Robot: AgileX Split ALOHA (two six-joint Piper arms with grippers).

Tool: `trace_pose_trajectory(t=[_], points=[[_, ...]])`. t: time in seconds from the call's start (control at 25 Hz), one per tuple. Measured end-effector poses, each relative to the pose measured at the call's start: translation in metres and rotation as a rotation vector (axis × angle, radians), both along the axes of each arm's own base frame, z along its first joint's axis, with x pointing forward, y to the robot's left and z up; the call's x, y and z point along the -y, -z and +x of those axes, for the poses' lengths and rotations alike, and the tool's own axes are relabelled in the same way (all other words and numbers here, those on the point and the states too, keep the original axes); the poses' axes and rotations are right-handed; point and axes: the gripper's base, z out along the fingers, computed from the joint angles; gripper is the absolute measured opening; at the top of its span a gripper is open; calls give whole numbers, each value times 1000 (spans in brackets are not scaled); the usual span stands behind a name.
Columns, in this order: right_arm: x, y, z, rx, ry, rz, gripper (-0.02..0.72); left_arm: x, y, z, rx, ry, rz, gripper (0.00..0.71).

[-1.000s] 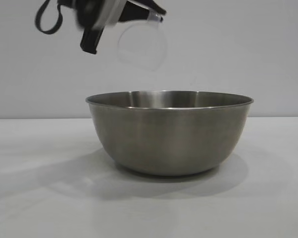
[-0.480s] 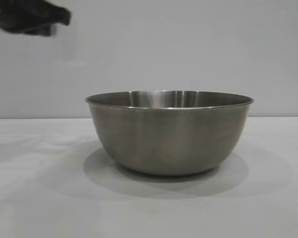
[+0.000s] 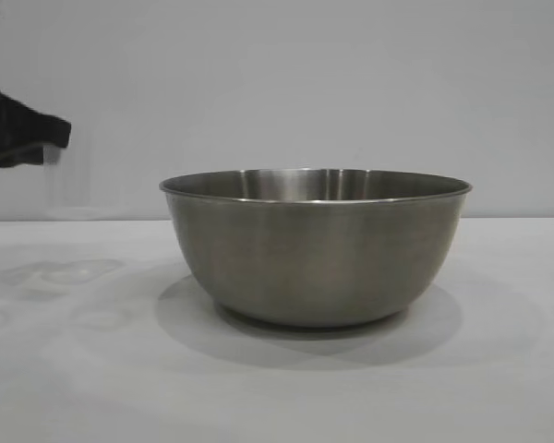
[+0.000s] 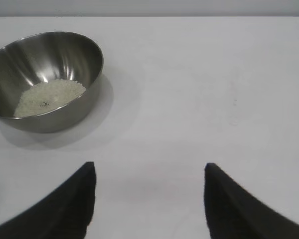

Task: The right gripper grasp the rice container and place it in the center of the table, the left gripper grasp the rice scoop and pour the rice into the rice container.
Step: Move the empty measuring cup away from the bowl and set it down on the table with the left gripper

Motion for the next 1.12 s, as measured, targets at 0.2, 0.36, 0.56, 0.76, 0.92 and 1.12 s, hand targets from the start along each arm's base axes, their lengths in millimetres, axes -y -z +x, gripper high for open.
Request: trace_pose_trajectory(t=[0.2, 0.36, 0.56, 0.76, 0.92, 1.12], points=[[0, 0, 0, 0, 0, 0, 446, 0, 13, -1, -38, 0, 5, 0], [0, 0, 0, 0, 0, 0, 446, 0, 19, -2, -56, 0, 7, 0], [0, 0, 0, 0, 0, 0, 446, -2, 28, -18, -109, 3, 22, 0], [0, 0, 0, 0, 0, 0, 446, -5, 35, -41, -148, 5, 23, 200], [0, 0, 0, 0, 0, 0, 446, -8, 29, -56, -164, -10, 24, 243], [0, 0, 0, 0, 0, 0, 446, -18, 7, -57, -114, -135, -85, 264]])
